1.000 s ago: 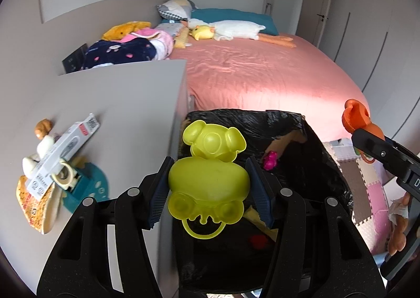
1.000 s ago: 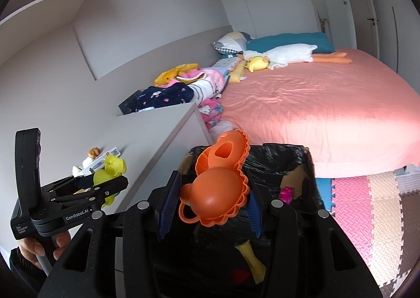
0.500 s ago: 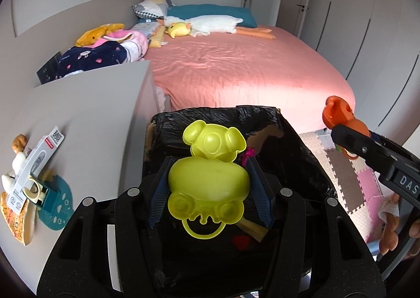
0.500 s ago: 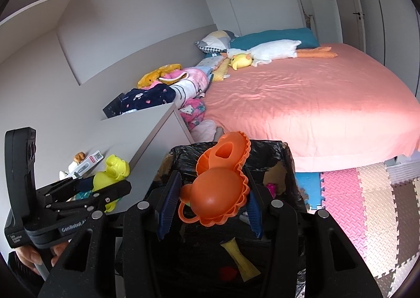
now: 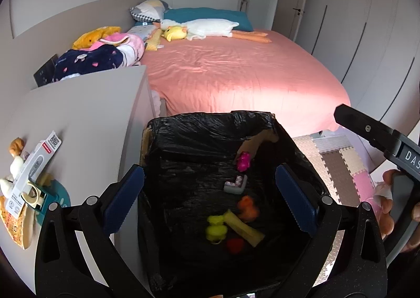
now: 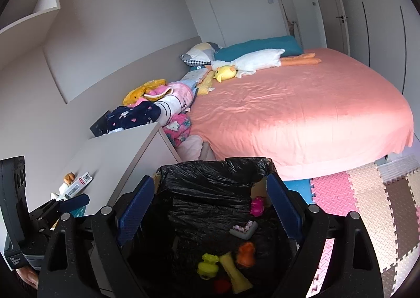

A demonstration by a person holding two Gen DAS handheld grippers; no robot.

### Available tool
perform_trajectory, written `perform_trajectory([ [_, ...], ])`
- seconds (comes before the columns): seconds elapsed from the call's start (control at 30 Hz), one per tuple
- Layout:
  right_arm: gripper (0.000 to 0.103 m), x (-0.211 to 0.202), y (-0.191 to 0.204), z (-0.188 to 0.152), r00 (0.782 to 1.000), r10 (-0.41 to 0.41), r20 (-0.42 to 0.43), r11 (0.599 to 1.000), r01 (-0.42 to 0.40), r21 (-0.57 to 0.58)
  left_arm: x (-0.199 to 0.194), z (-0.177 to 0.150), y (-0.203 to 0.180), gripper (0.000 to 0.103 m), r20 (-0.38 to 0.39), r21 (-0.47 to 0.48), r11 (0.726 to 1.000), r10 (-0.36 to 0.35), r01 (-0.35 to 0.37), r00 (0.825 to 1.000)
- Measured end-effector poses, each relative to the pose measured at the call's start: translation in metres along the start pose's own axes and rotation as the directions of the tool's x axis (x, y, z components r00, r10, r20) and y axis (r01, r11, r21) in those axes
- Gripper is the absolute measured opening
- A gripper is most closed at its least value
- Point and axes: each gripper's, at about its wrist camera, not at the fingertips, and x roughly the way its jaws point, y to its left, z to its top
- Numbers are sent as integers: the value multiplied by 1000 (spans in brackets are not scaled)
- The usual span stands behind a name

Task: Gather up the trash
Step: 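Open both tools to drop the orange and yellow-green molds into the bag, then move the left tool to the yellow snack bag while the right tool approaches the teal holder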

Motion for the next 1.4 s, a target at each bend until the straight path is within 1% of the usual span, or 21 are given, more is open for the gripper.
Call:
perform_trajectory([
  [0.1,87,2,-3,-1,1000,0,-9,1000,0,10,1,-1,2,97,-4,-11,1000,-14,14,1000],
  [0.3,87,3,-2,0,1000,0,-11,1000,0,9,3,-2,0,97,-5,8,1000,-11,12,1000],
  [0.5,87,7,9,-1,1000,19,-19,1000,-19,-8,-1,-4,8,97,-2,-4,1000,11,-11,1000],
  [0.9,87,25,53,-8,995,79,-59,994,-83,-71,-22,-15,63,97,13,-68,992,107,-106,994],
  [1.1,87,36,77,-12,991,106,-84,988,-114,-101,-36,-25,90,97,17,-102,982,163,-160,987],
  [1.4,87,50,117,-20,980,151,-128,973,-170,-154,-59,-44,136,97,11,-172,957,241,-235,971],
])
